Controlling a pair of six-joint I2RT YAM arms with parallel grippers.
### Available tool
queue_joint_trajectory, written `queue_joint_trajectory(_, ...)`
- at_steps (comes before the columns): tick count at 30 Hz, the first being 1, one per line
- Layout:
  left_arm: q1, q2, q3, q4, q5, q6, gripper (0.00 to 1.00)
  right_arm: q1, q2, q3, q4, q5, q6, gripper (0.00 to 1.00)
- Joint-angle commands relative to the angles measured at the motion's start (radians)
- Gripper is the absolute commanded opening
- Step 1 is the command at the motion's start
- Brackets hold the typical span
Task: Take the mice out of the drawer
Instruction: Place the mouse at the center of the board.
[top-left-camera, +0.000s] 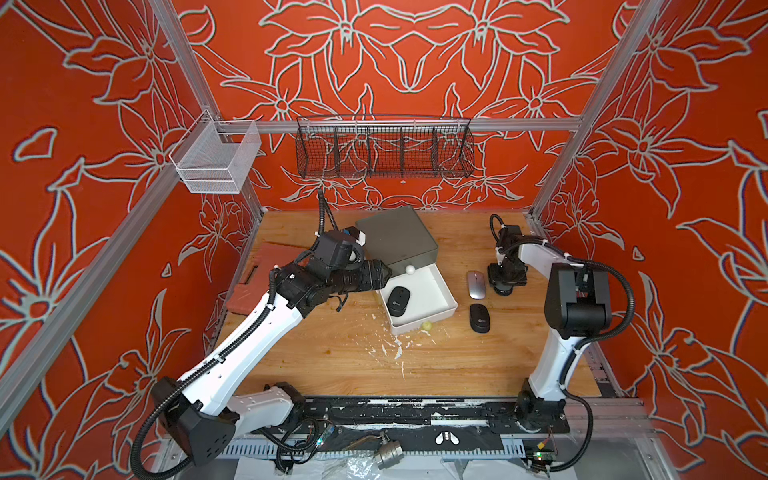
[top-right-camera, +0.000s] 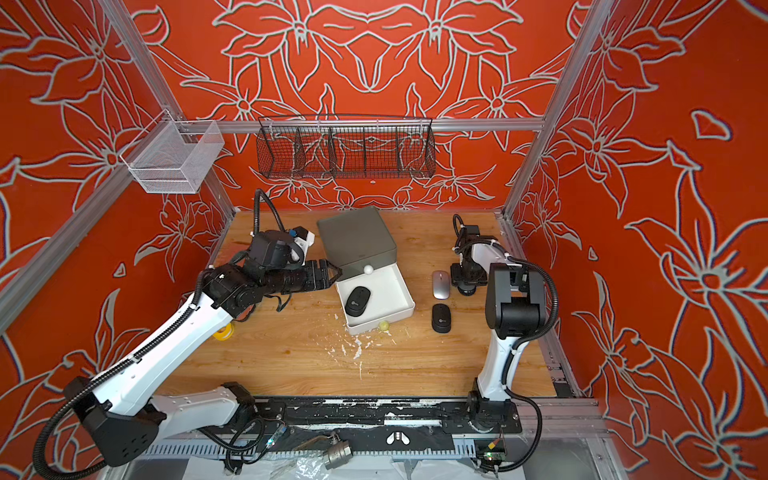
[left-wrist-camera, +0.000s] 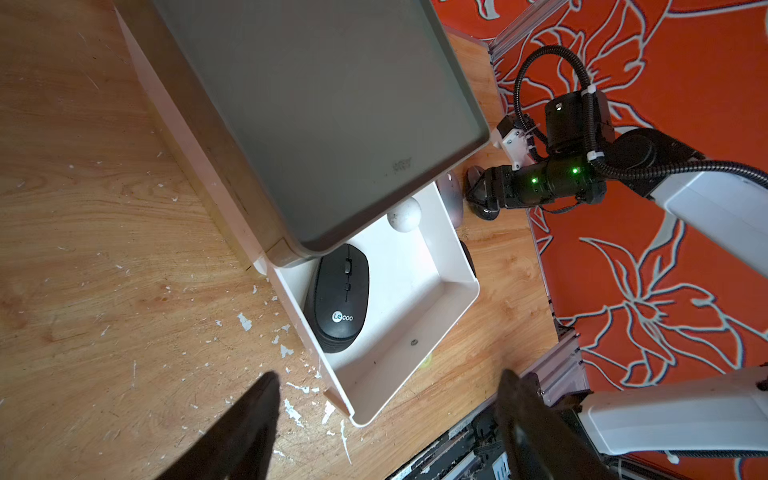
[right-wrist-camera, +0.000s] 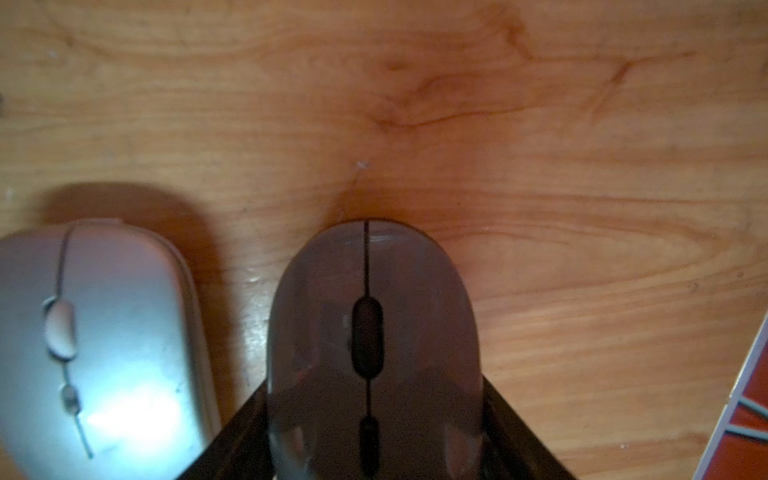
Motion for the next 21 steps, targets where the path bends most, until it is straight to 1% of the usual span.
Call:
queue_joint_trajectory(1, -0.003, -0.015, 0.002, -0.019, -0.018, 0.012, 0.8, -0.006, 0.026, 0.032, -0.021, 0.005, -0.032, 0.59)
queue_joint_trajectory(5, -0.003, -0.013, 0.004, -0.019, -0.023, 0.009, 0.8, -0.007, 0.049, 0.042, -0.033, 0.015, -0.031, 0.6)
queue_joint_trajectory(11, -0.003, -0.002, 0.018, -0.033, -0.031, 0.015, 0.8, -0.009, 0.044, 0.074, -0.067, 0.024, -0.022, 0.71)
queue_joint_trajectory(17, -0.003, -0.013, 0.033, -0.044, -0.04, 0.02, 0.8, -0.01, -0.017, 0.092, -0.102, 0.03, -0.012, 0.79)
queue_joint_trajectory(19, -0.003, -0.02, 0.035, -0.046, -0.048, 0.018, 0.81, -0.009, -0.045, 0.103, -0.121, 0.048, 0.004, 0.8)
queue_joint_trajectory(21, -0.004, -0.028, 0.036, -0.047, -0.05, 0.018, 0.81, -0.008, -0.089, 0.11, -0.132, 0.029, 0.028, 0.8)
